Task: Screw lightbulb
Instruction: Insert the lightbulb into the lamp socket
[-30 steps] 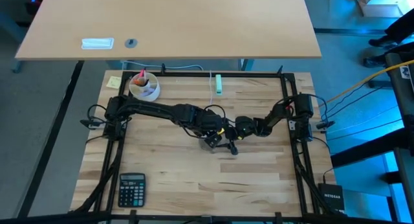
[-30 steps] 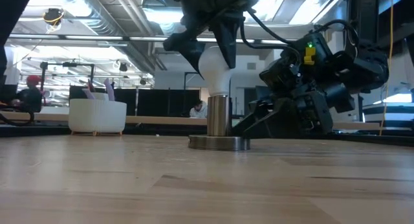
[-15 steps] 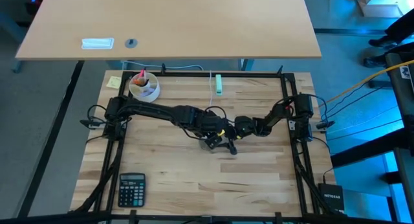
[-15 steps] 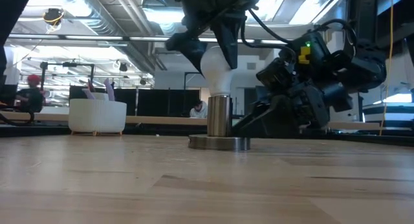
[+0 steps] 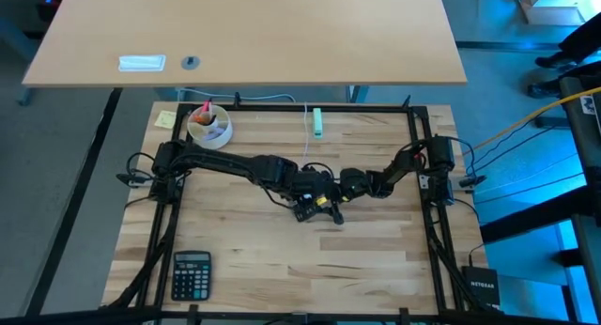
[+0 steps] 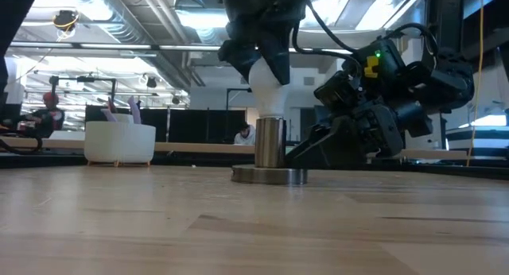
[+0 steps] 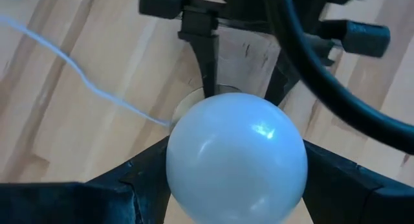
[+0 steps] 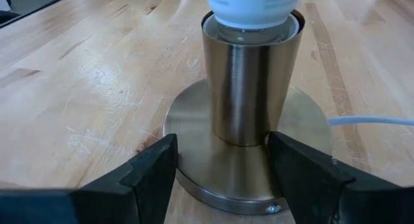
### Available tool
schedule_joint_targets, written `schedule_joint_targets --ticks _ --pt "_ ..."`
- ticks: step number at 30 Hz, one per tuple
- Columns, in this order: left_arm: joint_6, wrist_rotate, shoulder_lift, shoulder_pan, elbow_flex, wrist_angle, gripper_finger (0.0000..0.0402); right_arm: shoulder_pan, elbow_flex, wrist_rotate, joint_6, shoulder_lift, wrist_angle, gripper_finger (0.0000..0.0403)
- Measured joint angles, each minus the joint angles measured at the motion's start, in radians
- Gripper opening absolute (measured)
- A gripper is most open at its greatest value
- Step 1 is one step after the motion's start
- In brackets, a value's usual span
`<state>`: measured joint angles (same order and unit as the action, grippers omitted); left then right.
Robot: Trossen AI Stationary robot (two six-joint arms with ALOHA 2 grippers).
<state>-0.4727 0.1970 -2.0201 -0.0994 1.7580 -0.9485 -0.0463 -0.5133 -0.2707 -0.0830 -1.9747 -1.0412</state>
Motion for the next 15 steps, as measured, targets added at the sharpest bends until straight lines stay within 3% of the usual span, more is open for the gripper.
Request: schedule_joint_targets --ticks 15 --pt "0.441 -0.019 0.0 0.011 0.0 -0.003 0.0267 0.0 0.0 -0.007 -0.023 0.0 0.003 0.0248"
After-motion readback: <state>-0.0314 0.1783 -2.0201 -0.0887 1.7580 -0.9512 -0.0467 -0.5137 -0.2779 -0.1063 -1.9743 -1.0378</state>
